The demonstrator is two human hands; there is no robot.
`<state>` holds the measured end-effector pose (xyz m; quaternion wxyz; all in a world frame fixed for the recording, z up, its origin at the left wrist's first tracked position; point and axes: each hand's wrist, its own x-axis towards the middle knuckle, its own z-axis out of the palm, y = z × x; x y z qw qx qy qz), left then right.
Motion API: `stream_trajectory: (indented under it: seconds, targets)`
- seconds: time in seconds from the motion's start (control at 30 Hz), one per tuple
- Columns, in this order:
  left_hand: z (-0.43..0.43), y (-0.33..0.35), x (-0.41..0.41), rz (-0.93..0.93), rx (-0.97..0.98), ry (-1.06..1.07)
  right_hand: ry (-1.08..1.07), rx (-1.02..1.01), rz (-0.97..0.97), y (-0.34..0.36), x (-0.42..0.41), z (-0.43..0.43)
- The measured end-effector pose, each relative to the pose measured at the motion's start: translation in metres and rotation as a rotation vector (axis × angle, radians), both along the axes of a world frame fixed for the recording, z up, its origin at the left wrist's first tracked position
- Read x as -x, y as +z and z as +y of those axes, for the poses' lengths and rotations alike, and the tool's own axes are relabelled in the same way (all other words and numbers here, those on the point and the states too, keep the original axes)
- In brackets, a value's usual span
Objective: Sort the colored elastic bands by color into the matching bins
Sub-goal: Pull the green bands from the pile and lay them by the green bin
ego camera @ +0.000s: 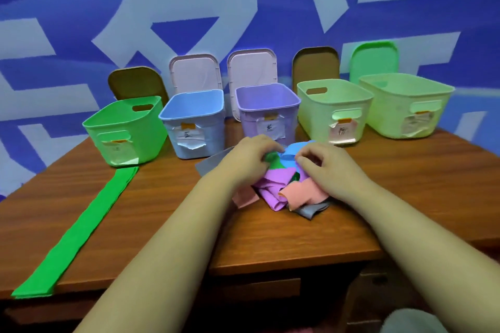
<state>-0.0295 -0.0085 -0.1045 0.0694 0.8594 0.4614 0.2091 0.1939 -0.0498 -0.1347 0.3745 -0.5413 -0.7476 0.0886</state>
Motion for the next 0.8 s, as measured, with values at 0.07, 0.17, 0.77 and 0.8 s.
stream_trajectory:
  seconds: [0.07, 0.17, 0.77, 0.8]
  targets:
    - [0.007, -0.015, 0.002, 0.012, 0.023, -0.021, 0.029, -0.008, -0.026, -0.012, -0.001, 0.003]
    - [0.009, -0.020, 0.005, -0.101, -0.034, 0.012, 0.048, -0.026, -0.011, -0.010, -0.001, 0.006]
    - [-0.021, 0.010, 0.005, -0.743, 0.064, 0.062, 0.011, -0.110, -0.022, 0.011, 0.018, -0.001]
    - [-0.022, 0.011, 0.005, -0.775, 0.055, 0.047, 0.001, -0.065, -0.075, 0.014, 0.020, 0.002]
